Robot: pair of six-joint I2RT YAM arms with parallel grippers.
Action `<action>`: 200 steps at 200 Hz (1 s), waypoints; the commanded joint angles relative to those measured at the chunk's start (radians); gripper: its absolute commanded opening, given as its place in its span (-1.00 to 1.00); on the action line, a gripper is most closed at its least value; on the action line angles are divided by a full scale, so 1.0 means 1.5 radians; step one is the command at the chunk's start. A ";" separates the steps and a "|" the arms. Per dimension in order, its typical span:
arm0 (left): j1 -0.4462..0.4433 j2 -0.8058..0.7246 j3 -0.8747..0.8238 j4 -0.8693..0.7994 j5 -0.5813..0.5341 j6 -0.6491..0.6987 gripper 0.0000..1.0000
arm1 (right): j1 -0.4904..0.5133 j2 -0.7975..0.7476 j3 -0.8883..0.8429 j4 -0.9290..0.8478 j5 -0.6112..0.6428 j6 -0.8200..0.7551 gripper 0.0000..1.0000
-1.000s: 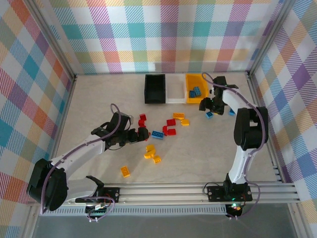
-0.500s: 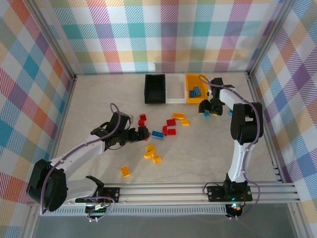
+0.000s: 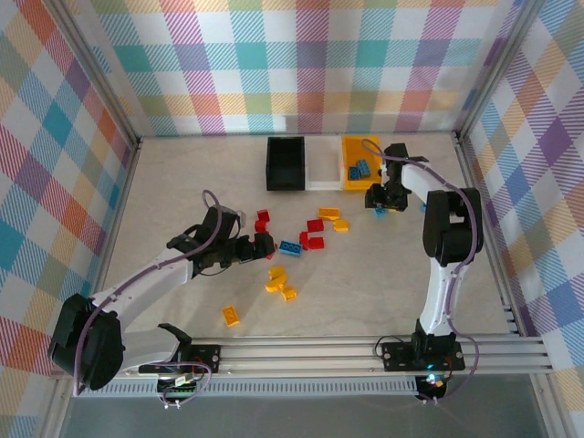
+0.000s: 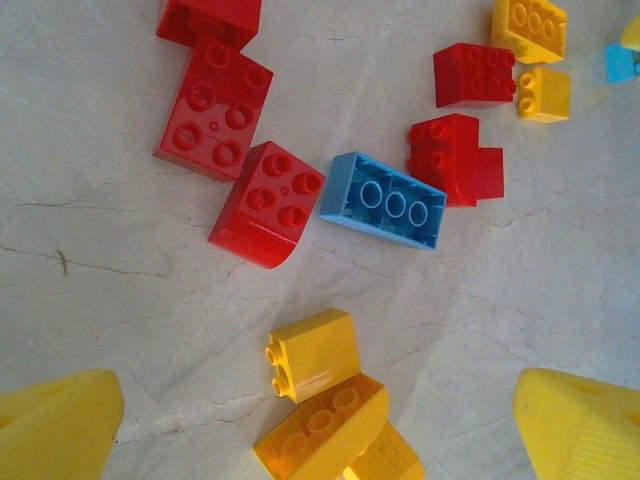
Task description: Sort the legos into containers by color
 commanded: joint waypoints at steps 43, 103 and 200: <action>-0.009 -0.027 -0.004 -0.021 -0.008 -0.006 1.00 | 0.018 0.033 0.009 -0.008 0.043 -0.030 0.13; -0.009 -0.032 -0.004 -0.027 -0.010 -0.005 1.00 | 0.020 0.013 -0.001 0.004 0.036 -0.020 -0.26; -0.008 -0.019 0.002 -0.022 -0.007 -0.002 1.00 | 0.029 -0.080 0.063 0.023 -0.063 0.066 -0.35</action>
